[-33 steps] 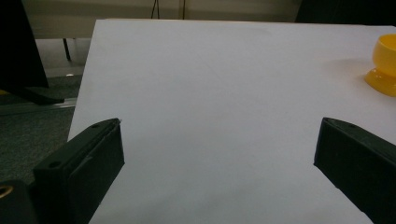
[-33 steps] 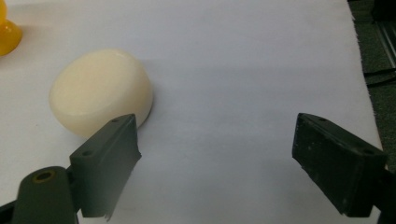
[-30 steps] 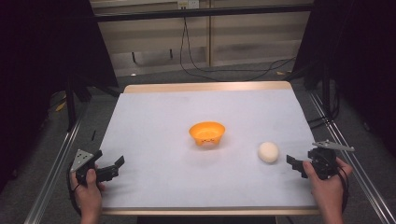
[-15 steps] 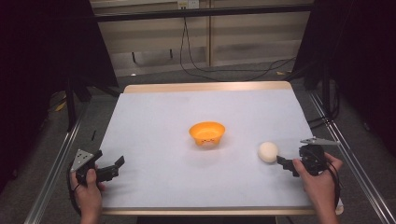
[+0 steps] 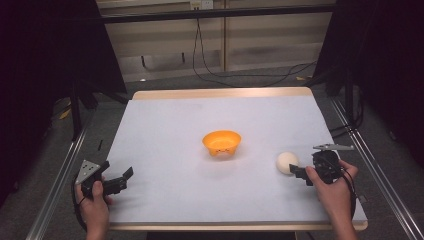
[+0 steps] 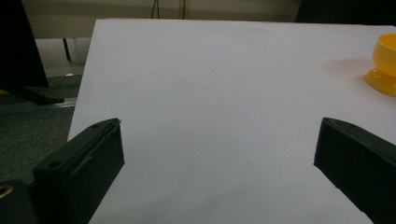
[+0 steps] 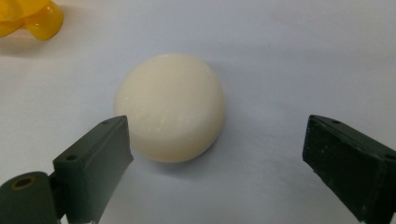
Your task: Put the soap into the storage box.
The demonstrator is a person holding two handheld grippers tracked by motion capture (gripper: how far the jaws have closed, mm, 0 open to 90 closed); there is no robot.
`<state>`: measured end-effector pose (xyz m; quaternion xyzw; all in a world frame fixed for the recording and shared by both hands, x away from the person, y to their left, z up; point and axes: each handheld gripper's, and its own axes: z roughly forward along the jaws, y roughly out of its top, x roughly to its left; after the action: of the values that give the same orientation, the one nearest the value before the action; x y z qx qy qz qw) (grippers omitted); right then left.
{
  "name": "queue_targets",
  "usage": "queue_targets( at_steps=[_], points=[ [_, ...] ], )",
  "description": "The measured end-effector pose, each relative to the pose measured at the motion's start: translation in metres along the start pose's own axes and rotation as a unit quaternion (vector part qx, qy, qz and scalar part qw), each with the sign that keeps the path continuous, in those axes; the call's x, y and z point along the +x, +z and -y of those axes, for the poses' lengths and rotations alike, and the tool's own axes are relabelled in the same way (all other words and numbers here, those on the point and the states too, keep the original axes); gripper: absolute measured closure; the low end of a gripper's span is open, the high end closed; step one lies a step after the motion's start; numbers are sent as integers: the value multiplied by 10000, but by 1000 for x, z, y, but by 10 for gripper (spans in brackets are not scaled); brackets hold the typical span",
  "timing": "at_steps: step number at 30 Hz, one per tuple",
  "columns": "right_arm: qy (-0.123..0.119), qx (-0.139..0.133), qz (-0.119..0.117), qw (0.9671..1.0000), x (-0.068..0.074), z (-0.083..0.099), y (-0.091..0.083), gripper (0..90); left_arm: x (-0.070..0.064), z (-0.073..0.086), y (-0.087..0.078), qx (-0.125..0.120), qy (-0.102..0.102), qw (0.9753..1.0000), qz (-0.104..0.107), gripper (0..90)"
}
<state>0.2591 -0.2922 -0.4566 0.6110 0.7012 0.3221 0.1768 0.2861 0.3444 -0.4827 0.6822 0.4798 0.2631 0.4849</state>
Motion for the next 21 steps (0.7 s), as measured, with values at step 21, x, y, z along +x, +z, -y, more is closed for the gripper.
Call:
queue_targets(
  at_steps=[21],
  points=[
    [148,40,-138,9998,17,-12,12,123,0,0,0,9,-34,10000,28,13]
  ],
)
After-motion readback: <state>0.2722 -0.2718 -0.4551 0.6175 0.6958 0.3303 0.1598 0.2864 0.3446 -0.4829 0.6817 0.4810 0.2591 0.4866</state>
